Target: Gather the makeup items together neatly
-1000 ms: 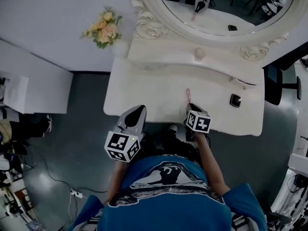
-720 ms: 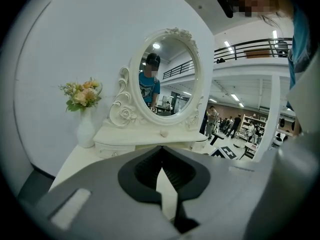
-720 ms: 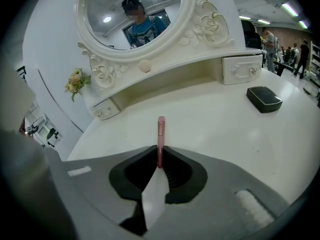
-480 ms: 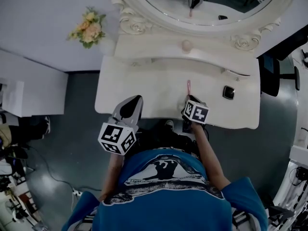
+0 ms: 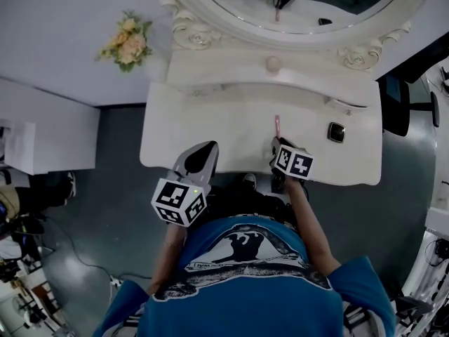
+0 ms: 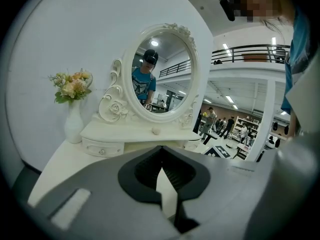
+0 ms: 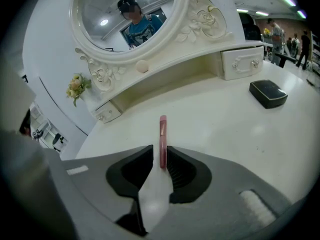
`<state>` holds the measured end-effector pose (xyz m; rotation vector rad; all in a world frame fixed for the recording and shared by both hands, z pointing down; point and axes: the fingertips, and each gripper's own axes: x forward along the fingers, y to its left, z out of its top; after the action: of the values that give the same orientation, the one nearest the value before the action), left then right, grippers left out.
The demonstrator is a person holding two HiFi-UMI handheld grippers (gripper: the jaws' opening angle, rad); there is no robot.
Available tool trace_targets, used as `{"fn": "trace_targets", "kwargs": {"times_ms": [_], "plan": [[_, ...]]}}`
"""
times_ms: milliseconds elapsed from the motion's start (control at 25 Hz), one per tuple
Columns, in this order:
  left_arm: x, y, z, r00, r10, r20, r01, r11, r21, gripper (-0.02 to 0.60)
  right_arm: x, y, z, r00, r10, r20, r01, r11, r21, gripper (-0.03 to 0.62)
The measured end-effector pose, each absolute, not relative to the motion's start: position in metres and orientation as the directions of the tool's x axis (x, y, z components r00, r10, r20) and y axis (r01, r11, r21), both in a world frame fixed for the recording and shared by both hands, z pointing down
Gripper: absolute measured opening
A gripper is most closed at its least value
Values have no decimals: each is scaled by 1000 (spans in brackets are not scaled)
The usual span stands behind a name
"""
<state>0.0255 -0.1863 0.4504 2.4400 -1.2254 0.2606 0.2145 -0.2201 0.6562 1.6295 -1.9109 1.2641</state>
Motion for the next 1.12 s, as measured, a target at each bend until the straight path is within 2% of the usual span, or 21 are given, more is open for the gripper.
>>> {"fn": "trace_targets", "kwargs": {"times_ms": [280, 480, 720, 840, 1000, 1120], "plan": [[41, -189, 457, 636, -684, 358, -771, -586, 249, 11, 249, -207, 645, -263, -651, 712, -896, -109, -430, 137], [55, -187, 457, 671, -653, 351, -739, -623, 256, 11, 315, -199, 637, -135, -698, 703, -919, -177, -353, 152], [65, -184, 455, 686, -644, 339, -726, -638, 257, 11, 402, -204, 626, 55, -730, 681, -954, -241, -181, 188], [64, -182, 453, 681, -651, 336, -731, -632, 257, 11, 432, -211, 622, 112, -742, 661, -961, -249, -117, 237], [56, -180, 455, 660, -669, 343, -751, -609, 257, 11, 441, -227, 630, 101, -725, 682, -975, -209, -79, 320], [52, -178, 457, 643, -679, 353, -765, -593, 253, 11, 442, -234, 647, 104, -684, 722, -981, -189, -37, 337]]}}
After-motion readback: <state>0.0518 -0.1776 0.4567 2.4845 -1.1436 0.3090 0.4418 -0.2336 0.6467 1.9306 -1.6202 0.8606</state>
